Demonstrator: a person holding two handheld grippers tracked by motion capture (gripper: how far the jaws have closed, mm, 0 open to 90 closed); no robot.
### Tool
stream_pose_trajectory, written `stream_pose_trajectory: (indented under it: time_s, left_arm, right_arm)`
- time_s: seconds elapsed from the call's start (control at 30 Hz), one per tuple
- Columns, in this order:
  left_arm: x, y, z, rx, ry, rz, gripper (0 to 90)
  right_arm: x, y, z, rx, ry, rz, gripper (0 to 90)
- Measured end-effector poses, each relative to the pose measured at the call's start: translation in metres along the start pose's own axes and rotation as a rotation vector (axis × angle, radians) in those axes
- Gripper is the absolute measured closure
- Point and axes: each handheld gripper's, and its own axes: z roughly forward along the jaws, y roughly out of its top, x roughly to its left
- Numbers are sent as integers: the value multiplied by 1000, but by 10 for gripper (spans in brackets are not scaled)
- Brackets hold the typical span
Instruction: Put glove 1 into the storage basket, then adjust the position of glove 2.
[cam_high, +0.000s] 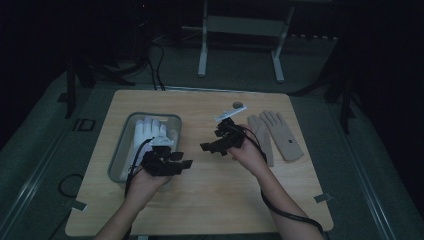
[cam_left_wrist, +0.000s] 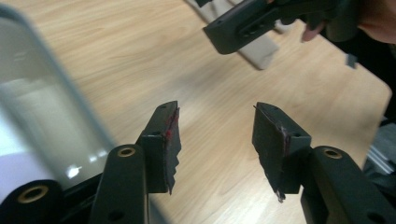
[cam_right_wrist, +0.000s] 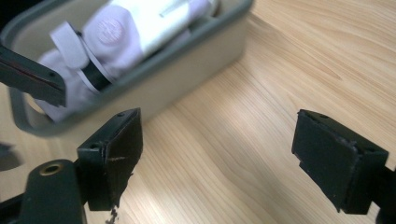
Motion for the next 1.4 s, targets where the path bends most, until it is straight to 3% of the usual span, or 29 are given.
stream_pose_trajectory:
  time_s: [0.07, 0.13, 0.2, 0.3, 0.5, 0.63, 0.77, 0.97, 1.17, 1.23, 1.27, 1.4]
  left_arm:
    - [-5, 0, 6, -7, -13, 8, 447]
    - [-10, 0, 13, -1, -13, 13, 347]
    - [-15, -2, 20, -2, -50, 21, 278]
    - [-24, -7, 32, -34, -71, 30, 177]
    - [-39, -18, 54, -138, -50, 60, 140]
    - [-47, -29, 73, -139, -46, 89, 108]
    - [-49, -43, 91, -106, -56, 107, 23]
    - [-43, -60, 102, -137, -69, 124, 20]
    - [-38, -68, 107, -142, 8, 133, 20]
    - [-35, -70, 109, -137, 24, 130, 21]
    - [-35, -71, 110, -136, 26, 132, 20]
    - [-36, -71, 111, -138, 39, 153, 20]
  right_arm:
    - [-5, -8, -6, -5, -14, -2, 163]
    - [-11, -16, -11, -5, -23, -7, 164]
    - [-17, -23, -17, -7, -18, -5, 163]
    - [-24, -34, -24, -24, -30, -7, 162]
    - [-34, -54, -34, -57, -58, -13, 149]
    - [-41, -66, -40, -38, -22, 21, 138]
    - [-49, -81, -45, -42, -38, 39, 129]
    - [-64, -103, -52, -52, -67, 67, 127]
    - [-75, -124, -53, -69, -113, 110, 116]
    - [-76, -126, -53, -68, -117, 112, 106]
    - [-79, -130, -52, -66, -150, 119, 106]
    - [-84, -136, -54, -59, -157, 99, 124]
